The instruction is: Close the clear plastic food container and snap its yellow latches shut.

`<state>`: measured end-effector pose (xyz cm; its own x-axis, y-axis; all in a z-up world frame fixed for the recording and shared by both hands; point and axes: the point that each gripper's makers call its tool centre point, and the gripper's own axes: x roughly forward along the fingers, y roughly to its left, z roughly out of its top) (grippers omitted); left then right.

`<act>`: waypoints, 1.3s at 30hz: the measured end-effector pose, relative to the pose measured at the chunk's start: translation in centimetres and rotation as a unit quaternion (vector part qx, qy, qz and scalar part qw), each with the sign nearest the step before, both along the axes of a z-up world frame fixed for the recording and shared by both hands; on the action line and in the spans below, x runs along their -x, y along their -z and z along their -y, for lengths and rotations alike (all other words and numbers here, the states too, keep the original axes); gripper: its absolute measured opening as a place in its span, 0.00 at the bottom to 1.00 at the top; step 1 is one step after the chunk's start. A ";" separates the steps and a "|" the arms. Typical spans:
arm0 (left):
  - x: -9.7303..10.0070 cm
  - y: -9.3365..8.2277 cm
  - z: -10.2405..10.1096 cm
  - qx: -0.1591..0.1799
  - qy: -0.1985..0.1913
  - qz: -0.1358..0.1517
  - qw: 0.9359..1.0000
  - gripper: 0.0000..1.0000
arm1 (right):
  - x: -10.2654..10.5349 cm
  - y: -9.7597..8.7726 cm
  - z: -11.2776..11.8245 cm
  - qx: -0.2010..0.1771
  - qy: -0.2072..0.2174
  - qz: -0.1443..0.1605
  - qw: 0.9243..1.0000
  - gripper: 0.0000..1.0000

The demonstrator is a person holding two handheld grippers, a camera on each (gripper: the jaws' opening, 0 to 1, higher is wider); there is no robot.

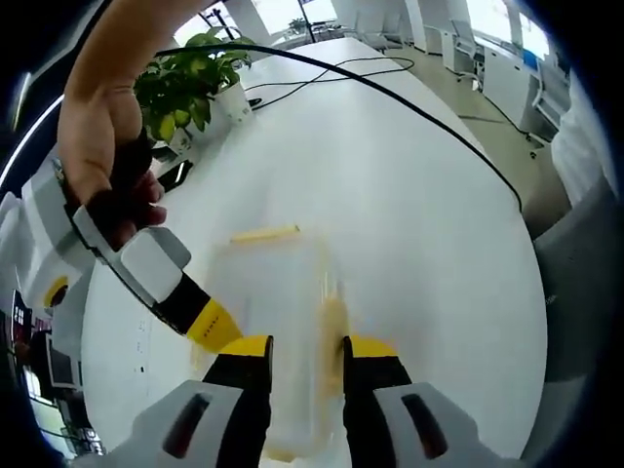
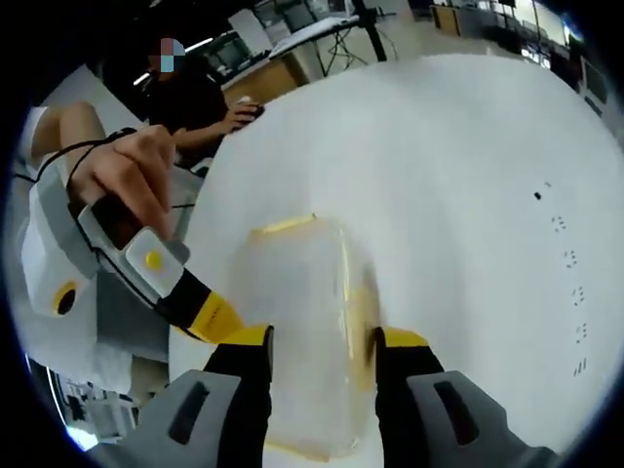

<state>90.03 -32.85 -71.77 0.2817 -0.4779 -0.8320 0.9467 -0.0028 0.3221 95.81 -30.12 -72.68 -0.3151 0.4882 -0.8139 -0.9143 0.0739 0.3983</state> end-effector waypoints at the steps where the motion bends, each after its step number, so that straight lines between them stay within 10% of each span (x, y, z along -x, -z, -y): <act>1: 0.0 0.0 0.0 0.000 -0.001 -0.001 1.000 0.21 | 0.0 0.0 0.0 0.002 -0.001 0.000 1.000 0.38; 39: 1.6 0.1 -0.3 -0.020 0.004 0.020 1.000 0.19 | 1.6 -0.1 0.2 0.026 0.039 -0.021 0.999 0.36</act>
